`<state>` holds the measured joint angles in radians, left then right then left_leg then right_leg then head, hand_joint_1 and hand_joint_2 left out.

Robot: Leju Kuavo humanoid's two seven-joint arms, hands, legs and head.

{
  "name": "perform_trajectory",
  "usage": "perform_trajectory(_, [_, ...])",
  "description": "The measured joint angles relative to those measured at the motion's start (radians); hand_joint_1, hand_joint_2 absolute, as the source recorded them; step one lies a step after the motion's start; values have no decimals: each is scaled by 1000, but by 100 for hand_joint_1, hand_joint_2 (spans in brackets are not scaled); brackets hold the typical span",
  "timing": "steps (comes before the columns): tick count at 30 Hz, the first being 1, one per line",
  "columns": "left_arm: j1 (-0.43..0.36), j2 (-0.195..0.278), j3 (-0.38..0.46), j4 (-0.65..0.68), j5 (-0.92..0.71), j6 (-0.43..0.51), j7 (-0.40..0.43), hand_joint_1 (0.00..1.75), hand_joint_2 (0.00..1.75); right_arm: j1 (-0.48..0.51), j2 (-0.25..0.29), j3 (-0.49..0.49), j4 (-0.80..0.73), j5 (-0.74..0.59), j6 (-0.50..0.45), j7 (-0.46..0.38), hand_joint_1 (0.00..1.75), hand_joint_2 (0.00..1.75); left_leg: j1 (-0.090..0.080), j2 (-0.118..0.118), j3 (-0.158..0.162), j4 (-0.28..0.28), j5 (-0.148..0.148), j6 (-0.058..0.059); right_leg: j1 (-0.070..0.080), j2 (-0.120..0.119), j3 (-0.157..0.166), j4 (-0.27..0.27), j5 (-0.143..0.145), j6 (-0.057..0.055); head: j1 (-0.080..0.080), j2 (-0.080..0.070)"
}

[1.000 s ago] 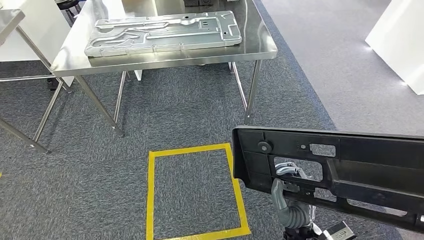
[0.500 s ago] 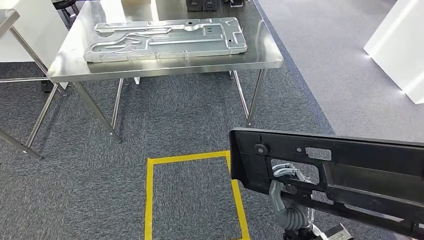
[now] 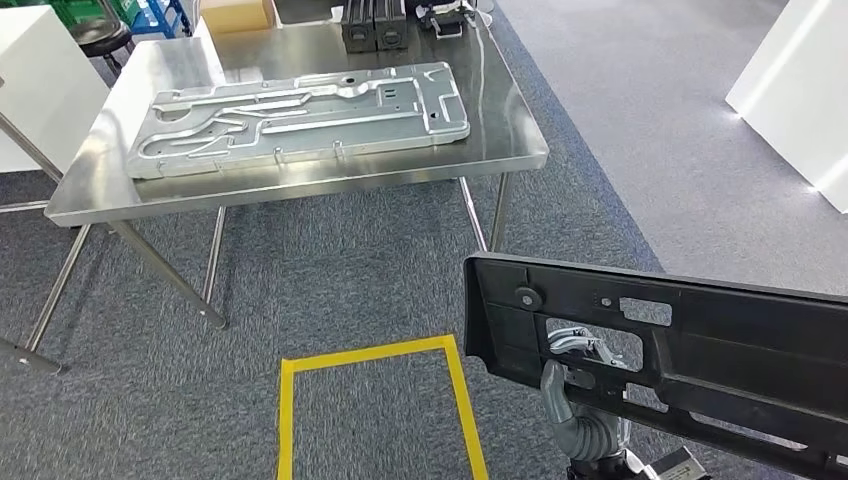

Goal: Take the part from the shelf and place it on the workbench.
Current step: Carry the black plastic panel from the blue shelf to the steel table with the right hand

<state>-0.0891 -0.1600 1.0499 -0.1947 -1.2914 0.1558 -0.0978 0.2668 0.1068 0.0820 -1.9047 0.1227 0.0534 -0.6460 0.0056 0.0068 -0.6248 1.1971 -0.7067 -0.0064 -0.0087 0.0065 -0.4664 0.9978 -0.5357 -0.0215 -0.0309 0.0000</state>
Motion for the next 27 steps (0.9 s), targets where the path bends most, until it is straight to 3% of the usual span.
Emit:
perform_trajectory(3, [-1, 2, 0, -1, -1, 0, 2, 0, 175, 0, 0, 0, 0, 2, 1, 0, 175, 175, -20, -3, 13, -128, 196, 42, 2, 9, 49, -3, -43, 7, 0, 0])
perform_trajectory(4, [-4, 3, 0, -2, -2, 0, 2, 0, 175, -1, 1, 1, -3, 2, 1, 1, 175, 175, -27, -5, 22, -144, 232, 49, 0, 12, 62, -1, -51, 13, 0, 0])
perform_trajectory(7, [-22, 4, 0, -9, -4, 1, 4, 0, 175, -11, 4, 4, -22, 4, 1, 0, 175, 175, -28, -9, 62, -171, 226, 53, -2, 11, 53, 76, -22, 35, 0, 0])
perform_trajectory(9, [-26, 4, 0, -11, -4, 1, 4, 0, 175, -19, 5, 5, -28, 6, 1, 0, 175, 175, -20, -11, 97, -186, 220, 59, -2, 6, -9, 185, -7, 45, 0, 0])
perform_trajectory(10, [-23, 4, 0, -11, -4, 2, 4, 0, 175, -18, 5, 5, -28, 6, 1, 1, 175, 175, -17, -11, 111, -191, 211, 60, -4, 4, -49, 239, -21, 47, 0, 0])
perform_trajectory(12, [-11, 4, 0, -11, -6, 2, 4, 0, 175, -12, 5, 5, -25, 7, 1, 1, 175, 175, -12, -12, 141, -198, 190, 55, -10, 3, -130, 299, -96, 56, 0, 0])
perform_trajectory(14, [3, 1, 0, -10, -10, -1, 5, 0, 175, -8, 5, 5, -24, 10, 0, 2, 175, 175, -4, -15, 175, -201, 161, 47, -14, 0, -186, 278, -168, 68, 0, 0])
perform_trajectory(15, [8, 0, 0, -10, -12, -2, 6, 0, 175, -6, 5, 5, -24, 12, -1, 2, 175, 175, 1, -17, 195, -201, 144, 43, -15, -2, -203, 241, -169, 72, 0, 0])
perform_trajectory(16, [12, -2, 0, -10, -14, -4, 6, 0, 175, -1, 5, 5, -24, 13, -2, 3, 175, 175, 5, -18, 214, -201, 125, 38, -17, -6, -213, 191, -119, 76, 0, 0])
perform_trajectory(17, [15, -3, 0, -10, -14, -5, 6, 0, 175, 5, 5, 4, -23, 14, -2, 3, 175, 175, 8, -19, 236, -201, 105, 32, -17, -14, -219, 143, -34, 76, 0, 0])
perform_trajectory(19, [17, -4, 0, -10, -13, -6, 5, 0, 175, 15, 5, 4, -20, 16, -1, 5, 175, 175, 7, -18, 274, -211, 70, 16, -14, -22, -215, 93, 92, 60, 0, 0])
perform_trajectory(20, [14, -3, 0, -10, -11, -7, 4, 0, 175, 16, 5, 4, -20, 17, -1, 5, 175, 175, 6, -17, 291, -214, 67, 7, -12, -22, -208, 88, 106, 47, 0, 0])
perform_trajectory(21, [9, -3, 0, -10, -8, -7, 4, 0, 175, 15, 5, 4, -20, 17, 0, 4, 175, 175, 4, -16, 292, -203, 79, -1, -12, -17, -195, 89, 89, 35, 0, 0])
perform_trajectory(22, [4, -2, 0, -11, -6, -7, 3, 0, 175, 14, 5, 5, -21, 16, 1, 2, 175, 175, 5, -13, 279, -164, 105, -7, -14, -14, -178, 79, 82, 26, 0, 0])
perform_trajectory(23, [0, -2, 0, -11, -3, -6, 2, 0, 175, 12, 5, 5, -21, 15, 3, 1, 175, 175, 6, -13, 245, -100, 140, -12, -15, -14, -154, 64, 71, 19, 0, 0])
perform_trajectory(24, [-3, -2, 0, -11, -1, -4, 0, 0, 175, 10, 5, 5, -18, 14, 4, -1, 175, 175, 7, -12, 194, -25, 165, -16, -16, -13, -126, 46, 62, 14, 0, 0])
perform_trajectory(25, [-3, -2, 0, -11, 1, -2, -2, 0, 175, 9, 5, 6, -15, 13, 5, -1, 175, 175, 8, -11, 138, 41, 169, -20, -17, -13, -95, 26, 51, 10, 0, 0])
perform_trajectory(26, [-1, -2, 0, -11, 3, -1, -3, 0, 175, 8, 5, 6, -10, 12, 6, -1, 175, 175, 8, -11, 84, 84, 147, -22, -17, -11, -65, 8, 40, 8, -1, 0])
perform_trajectory(27, [0, -2, 1, -11, 4, 1, -6, 0, 175, 7, 5, 6, -6, 11, 5, -1, 175, 175, 7, -11, 38, 103, 104, -22, -16, -9, -34, -10, 28, 8, 0, 0])
